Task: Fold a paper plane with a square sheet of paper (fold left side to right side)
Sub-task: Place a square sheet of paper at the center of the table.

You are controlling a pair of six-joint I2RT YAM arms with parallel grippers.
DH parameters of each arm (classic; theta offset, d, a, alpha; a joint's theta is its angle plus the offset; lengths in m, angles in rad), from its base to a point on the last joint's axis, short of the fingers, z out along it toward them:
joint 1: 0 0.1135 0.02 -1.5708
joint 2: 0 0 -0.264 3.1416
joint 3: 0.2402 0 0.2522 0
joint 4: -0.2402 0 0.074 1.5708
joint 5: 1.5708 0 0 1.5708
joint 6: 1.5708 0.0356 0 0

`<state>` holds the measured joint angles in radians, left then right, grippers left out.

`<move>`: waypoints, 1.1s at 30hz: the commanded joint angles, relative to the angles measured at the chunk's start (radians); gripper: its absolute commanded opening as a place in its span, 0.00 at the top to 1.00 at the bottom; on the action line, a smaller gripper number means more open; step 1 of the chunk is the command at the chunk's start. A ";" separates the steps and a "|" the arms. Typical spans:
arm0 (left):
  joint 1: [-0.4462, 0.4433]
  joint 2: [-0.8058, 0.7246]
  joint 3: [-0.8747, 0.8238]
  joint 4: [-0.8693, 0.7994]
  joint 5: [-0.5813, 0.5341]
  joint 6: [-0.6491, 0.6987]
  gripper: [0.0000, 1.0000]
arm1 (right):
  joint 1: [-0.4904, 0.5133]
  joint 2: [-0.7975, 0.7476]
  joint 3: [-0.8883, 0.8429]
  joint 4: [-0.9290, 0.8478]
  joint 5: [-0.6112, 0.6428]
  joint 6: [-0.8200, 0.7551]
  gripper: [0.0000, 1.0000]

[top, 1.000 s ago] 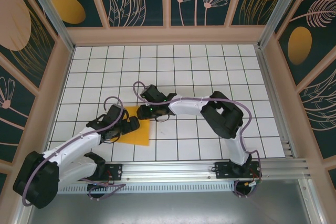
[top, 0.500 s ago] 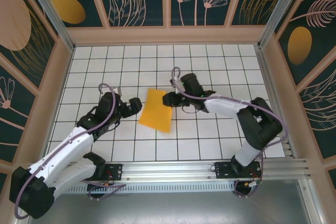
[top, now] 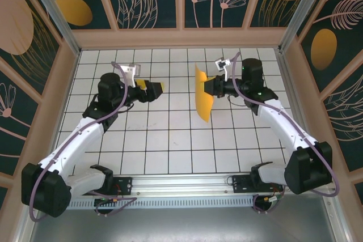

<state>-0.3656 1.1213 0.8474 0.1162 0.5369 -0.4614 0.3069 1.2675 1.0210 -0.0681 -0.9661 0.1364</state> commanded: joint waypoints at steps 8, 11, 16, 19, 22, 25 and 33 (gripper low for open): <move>0.004 0.106 0.119 0.172 0.374 0.153 0.02 | -0.008 -0.063 0.343 -0.366 -0.290 -0.264 0.76; 0.004 0.136 0.168 0.175 0.444 0.160 0.02 | -0.008 -0.083 0.375 -0.386 -0.313 -0.279 0.76; 0.004 0.162 0.212 0.169 0.568 0.170 0.03 | -0.008 -0.116 0.373 -0.387 -0.330 -0.292 0.76; 0.001 0.168 0.223 0.169 0.619 0.169 0.06 | -0.009 -0.117 0.359 -0.384 -0.321 -0.295 0.76; -0.012 0.173 0.227 0.167 0.656 0.170 0.12 | -0.008 -0.114 0.342 -0.371 -0.316 -0.291 0.76; -0.035 0.193 0.243 0.130 0.688 0.193 0.24 | -0.008 -0.114 0.314 -0.342 -0.313 -0.277 0.76; -0.056 0.231 0.242 0.064 0.663 0.217 0.92 | -0.038 -0.109 0.266 -0.341 -0.119 -0.241 0.67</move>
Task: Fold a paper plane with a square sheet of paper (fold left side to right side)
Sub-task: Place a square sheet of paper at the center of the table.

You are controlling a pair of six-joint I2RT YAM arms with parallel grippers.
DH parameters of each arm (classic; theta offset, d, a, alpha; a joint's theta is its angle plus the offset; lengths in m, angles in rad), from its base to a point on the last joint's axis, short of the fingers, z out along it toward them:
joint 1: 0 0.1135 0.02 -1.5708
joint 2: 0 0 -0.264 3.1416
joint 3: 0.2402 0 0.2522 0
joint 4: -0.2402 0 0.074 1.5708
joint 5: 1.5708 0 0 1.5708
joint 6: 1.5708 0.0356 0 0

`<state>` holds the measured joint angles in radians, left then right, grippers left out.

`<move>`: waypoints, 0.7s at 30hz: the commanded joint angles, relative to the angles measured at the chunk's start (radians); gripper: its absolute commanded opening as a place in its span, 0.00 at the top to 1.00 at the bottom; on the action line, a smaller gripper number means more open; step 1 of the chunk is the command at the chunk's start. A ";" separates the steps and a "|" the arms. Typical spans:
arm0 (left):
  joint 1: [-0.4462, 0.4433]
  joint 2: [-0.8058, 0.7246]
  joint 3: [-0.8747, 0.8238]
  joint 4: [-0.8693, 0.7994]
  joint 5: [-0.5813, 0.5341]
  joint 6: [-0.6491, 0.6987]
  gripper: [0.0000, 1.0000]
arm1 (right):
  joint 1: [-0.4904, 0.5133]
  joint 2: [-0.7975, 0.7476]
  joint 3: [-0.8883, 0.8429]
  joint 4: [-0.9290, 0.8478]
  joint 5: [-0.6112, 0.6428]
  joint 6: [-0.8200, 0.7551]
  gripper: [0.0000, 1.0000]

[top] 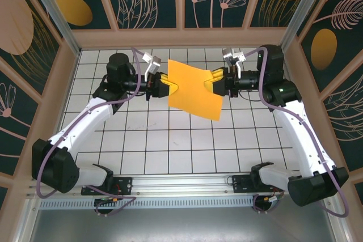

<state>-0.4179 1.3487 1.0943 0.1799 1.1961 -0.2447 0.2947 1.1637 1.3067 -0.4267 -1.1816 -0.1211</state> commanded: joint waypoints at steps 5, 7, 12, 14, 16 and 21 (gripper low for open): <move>-0.004 0.020 -0.116 0.135 -0.109 -0.168 1.00 | -0.092 0.002 -0.081 0.028 0.294 0.092 0.54; -0.004 0.038 -0.172 0.156 -0.142 -0.212 1.00 | -0.111 0.005 -0.109 0.028 0.388 0.116 0.46; -0.004 0.107 -0.267 0.176 -0.213 -0.307 1.00 | -0.174 0.031 -0.191 0.027 0.643 0.199 0.25; -0.004 0.172 -0.273 0.140 -0.233 -0.310 1.00 | -0.179 0.042 -0.227 0.019 0.761 0.227 0.19; -0.004 0.238 -0.266 0.097 -0.263 -0.298 1.00 | -0.180 0.047 -0.265 0.017 0.855 0.255 0.17; -0.002 0.414 -0.231 0.052 -0.326 -0.284 1.00 | -0.177 0.044 -0.369 0.040 0.912 0.307 0.16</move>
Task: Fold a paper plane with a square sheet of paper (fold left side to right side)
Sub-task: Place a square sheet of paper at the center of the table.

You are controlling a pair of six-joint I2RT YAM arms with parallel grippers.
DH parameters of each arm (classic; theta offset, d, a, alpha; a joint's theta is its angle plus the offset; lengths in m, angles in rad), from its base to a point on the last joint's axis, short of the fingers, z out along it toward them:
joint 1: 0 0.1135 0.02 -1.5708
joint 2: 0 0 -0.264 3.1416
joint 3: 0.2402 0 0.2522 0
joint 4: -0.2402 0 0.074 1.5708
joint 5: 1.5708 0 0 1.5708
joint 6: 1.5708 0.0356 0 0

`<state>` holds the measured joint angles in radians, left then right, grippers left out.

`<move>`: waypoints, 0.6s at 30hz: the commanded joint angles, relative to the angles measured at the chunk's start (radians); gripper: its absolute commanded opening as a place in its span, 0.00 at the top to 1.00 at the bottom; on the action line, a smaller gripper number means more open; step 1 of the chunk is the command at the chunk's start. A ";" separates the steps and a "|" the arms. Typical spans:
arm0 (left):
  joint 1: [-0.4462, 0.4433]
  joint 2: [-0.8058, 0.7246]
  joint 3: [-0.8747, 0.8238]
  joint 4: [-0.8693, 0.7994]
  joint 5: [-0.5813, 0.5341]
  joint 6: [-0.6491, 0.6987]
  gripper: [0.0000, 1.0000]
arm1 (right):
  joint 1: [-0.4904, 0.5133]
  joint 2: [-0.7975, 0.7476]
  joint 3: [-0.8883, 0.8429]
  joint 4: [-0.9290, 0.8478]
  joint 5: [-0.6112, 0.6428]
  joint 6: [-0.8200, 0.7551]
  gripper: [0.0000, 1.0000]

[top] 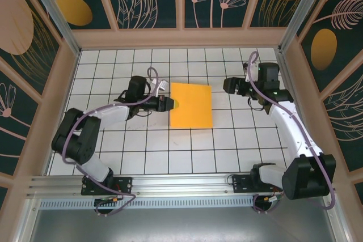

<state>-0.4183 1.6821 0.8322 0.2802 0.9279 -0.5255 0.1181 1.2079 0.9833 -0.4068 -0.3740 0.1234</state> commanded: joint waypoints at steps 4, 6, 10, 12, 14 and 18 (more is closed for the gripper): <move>0.000 0.154 0.092 -0.159 -0.155 0.055 1.00 | 0.012 -0.005 -0.123 0.068 0.051 0.121 0.16; 0.000 0.167 0.120 -0.223 -0.204 0.095 1.00 | 0.028 0.000 -0.165 0.119 -0.002 0.159 0.16; 0.001 0.163 0.133 -0.271 -0.236 0.119 1.00 | 0.075 0.045 -0.213 0.218 -0.049 0.229 0.18; 0.003 0.158 0.128 -0.279 -0.255 0.112 1.00 | 0.101 0.094 -0.215 0.268 -0.069 0.277 0.20; 0.003 0.154 0.117 -0.274 -0.264 0.093 1.00 | 0.128 0.144 -0.217 0.336 -0.094 0.331 0.22; 0.003 0.137 0.097 -0.254 -0.294 0.057 1.00 | 0.205 0.291 -0.160 0.412 -0.112 0.379 0.24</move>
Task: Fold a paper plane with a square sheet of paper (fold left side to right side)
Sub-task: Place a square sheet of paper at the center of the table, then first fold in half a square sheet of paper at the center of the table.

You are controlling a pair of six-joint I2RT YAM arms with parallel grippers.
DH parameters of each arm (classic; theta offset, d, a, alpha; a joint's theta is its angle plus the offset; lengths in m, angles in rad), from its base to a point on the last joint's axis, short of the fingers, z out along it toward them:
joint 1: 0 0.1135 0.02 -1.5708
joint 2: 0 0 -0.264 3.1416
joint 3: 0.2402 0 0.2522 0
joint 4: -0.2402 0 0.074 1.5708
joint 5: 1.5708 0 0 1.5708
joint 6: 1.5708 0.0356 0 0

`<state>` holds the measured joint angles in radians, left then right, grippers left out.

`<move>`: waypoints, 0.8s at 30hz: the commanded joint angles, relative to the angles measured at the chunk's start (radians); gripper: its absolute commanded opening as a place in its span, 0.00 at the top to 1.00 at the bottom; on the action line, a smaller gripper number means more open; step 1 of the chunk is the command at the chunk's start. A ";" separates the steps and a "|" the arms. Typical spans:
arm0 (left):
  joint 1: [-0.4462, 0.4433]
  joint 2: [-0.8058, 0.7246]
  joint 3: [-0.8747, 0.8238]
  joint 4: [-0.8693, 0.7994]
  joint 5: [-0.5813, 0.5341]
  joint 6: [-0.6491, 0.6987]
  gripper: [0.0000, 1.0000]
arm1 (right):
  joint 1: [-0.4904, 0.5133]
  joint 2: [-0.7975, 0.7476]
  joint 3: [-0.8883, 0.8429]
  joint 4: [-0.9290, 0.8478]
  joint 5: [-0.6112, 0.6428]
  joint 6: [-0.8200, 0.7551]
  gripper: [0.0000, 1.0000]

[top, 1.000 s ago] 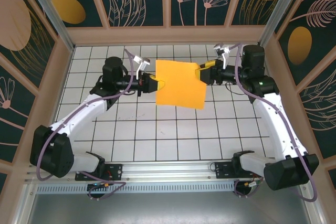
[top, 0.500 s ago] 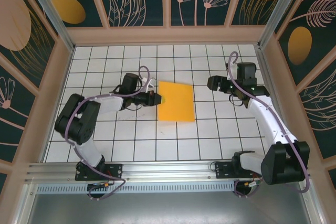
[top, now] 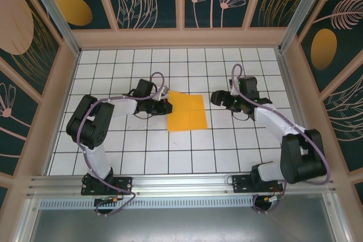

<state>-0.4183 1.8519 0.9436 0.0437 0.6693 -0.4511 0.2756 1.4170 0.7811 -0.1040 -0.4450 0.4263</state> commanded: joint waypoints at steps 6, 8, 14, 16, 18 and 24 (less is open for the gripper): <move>0.003 -0.021 0.017 -0.071 -0.038 0.018 1.00 | 0.112 0.307 0.183 0.115 -0.058 0.090 0.28; 0.003 -0.013 0.023 -0.087 -0.040 0.027 1.00 | 0.120 0.345 0.206 0.127 -0.054 0.095 0.28; 0.003 0.012 0.096 -0.131 -0.042 0.049 1.00 | 0.137 0.432 0.251 0.107 -0.055 0.086 0.28; 0.003 0.022 0.112 -0.141 -0.046 0.055 1.00 | 0.140 0.449 0.253 0.096 -0.049 0.082 0.28; 0.002 0.028 0.124 -0.148 -0.043 0.055 1.00 | 0.142 0.458 0.249 0.090 -0.043 0.078 0.28; 0.003 0.022 0.124 -0.142 -0.024 0.040 0.91 | 0.147 0.474 0.244 0.050 -0.010 0.065 0.28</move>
<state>-0.4183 1.8622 1.0557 -0.0731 0.6338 -0.4179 0.4114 1.8614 1.0130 -0.0074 -0.4744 0.5037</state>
